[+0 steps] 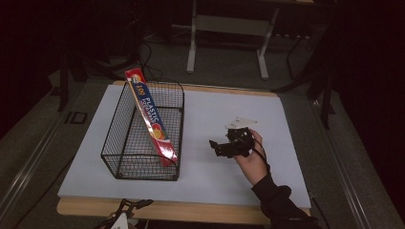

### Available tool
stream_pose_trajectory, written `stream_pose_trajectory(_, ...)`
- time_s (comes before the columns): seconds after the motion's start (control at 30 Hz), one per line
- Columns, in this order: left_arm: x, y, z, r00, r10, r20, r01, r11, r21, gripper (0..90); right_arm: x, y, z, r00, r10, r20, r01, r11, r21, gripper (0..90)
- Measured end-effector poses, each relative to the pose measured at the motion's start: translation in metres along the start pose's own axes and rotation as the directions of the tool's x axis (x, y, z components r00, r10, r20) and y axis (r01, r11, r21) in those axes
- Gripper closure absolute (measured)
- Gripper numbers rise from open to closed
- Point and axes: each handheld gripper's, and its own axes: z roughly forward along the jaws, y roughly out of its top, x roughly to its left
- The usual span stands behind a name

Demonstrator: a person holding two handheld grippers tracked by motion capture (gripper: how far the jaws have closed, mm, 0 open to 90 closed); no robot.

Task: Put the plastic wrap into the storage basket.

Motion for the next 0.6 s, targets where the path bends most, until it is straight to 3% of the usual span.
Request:
stream_pose_trajectory(0.2, 0.0, 0.0, 0.001, 1.0, 0.0, -0.002, 0.0, 1.0, 0.006, 0.1, -0.004, -0.021, -0.009, 0.9999, 0.008, 0.011, -0.008, 0.9999, 0.008, 14.4)
stream_pose_trajectory(0.27, 0.0, 0.0, 0.001, 1.0, -0.001, -0.002, 0.001, 1.0, 0.007, 0.0, -0.005, -0.032, -0.012, 0.9993, 0.002, 0.038, -0.003, 0.9999, 0.016, 14.3)
stream_pose_trajectory(0.6, 0.0, -0.001, 0.002, 1.0, -0.004, 0.001, 0.004, 0.9999, 0.009, 0.0, -0.013, -0.07, -0.026, 0.998, 0.056, 0.029, -0.056, 0.9984, 0.004, 14.2)
